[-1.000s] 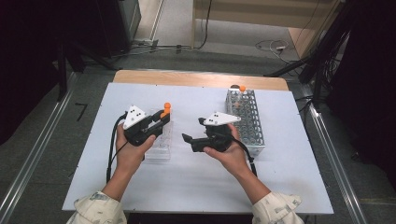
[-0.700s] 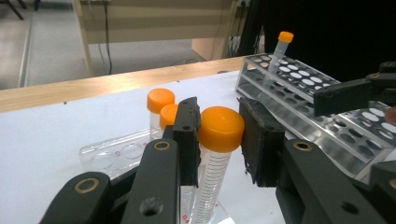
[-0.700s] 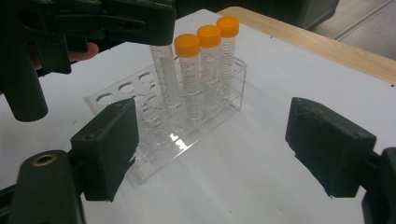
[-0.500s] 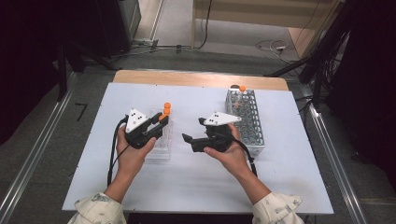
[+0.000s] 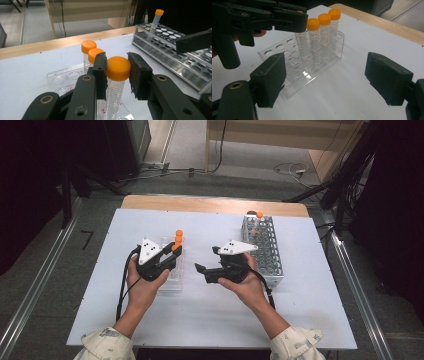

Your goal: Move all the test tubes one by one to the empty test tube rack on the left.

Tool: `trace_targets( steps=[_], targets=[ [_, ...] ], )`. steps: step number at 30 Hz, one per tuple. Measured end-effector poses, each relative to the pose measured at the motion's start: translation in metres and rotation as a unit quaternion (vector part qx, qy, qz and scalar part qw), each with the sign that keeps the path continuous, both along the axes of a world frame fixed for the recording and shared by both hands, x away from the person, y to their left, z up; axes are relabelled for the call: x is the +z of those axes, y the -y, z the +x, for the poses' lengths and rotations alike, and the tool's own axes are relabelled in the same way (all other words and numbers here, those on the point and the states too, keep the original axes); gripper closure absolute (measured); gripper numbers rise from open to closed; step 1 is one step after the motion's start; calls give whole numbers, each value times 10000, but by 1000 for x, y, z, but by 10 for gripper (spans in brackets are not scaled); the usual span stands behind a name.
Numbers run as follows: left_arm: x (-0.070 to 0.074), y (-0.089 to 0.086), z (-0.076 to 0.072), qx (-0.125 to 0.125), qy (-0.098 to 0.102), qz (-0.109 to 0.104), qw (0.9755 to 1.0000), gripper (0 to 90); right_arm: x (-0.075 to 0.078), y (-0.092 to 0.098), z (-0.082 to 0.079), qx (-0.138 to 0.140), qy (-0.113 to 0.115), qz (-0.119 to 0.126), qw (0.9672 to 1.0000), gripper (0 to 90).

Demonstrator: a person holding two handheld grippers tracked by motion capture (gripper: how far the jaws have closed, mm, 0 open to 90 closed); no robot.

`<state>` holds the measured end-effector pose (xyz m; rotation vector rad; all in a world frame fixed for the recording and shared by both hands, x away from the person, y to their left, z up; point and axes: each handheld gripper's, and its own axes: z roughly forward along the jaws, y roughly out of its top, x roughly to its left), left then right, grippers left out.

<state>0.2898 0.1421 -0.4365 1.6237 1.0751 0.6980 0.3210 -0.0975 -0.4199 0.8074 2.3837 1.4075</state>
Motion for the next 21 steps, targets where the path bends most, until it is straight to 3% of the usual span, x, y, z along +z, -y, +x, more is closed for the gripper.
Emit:
trace_targets(
  steps=[16, 21],
  targets=[
    [-4, 7, -2, 113, 82, 332, 9994, 700, 0, -1, -1, 7, -4, -2, 10000, 161],
    [-5, 8, -3, 179, 92, 335, 9992, 700, 0, -1, -1, 24, 4, -2, 10000, 161]
  ],
)
